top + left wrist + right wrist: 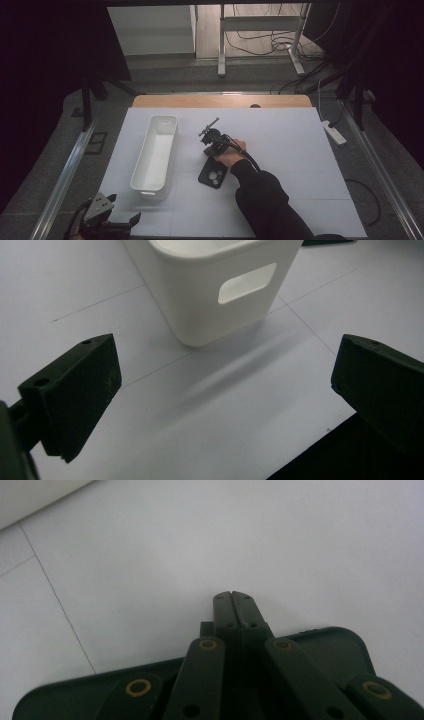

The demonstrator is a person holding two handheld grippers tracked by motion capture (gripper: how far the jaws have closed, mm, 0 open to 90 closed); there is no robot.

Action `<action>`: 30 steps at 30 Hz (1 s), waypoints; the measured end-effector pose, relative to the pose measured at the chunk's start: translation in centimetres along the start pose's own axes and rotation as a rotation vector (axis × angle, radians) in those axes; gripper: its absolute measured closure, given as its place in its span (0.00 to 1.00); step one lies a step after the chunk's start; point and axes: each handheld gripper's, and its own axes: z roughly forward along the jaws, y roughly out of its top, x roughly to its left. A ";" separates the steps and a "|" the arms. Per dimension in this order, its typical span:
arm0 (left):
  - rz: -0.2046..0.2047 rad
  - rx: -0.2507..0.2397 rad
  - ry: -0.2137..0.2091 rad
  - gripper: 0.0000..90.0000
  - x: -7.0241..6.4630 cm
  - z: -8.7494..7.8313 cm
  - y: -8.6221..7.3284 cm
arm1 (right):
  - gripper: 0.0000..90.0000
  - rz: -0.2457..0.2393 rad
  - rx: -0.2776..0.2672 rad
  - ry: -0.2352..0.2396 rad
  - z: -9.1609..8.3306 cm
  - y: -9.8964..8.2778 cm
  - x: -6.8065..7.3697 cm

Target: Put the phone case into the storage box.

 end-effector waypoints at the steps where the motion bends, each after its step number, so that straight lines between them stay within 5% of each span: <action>1: 0.000 0.000 0.000 0.01 0.0 0.0 0.0 | 1.00 0.003 0.001 -0.001 -0.1 -0.1 -0.1; 19: -0.002 0.003 0.000 0.01 0.0 0.0 0.0 | 1.00 0.097 0.023 0.019 -2.1 -3.0 -2.1; 30: -0.002 0.006 0.002 0.01 0.0 0.1 0.0 | 1.00 0.113 0.028 0.007 -3.4 -5.1 -2.6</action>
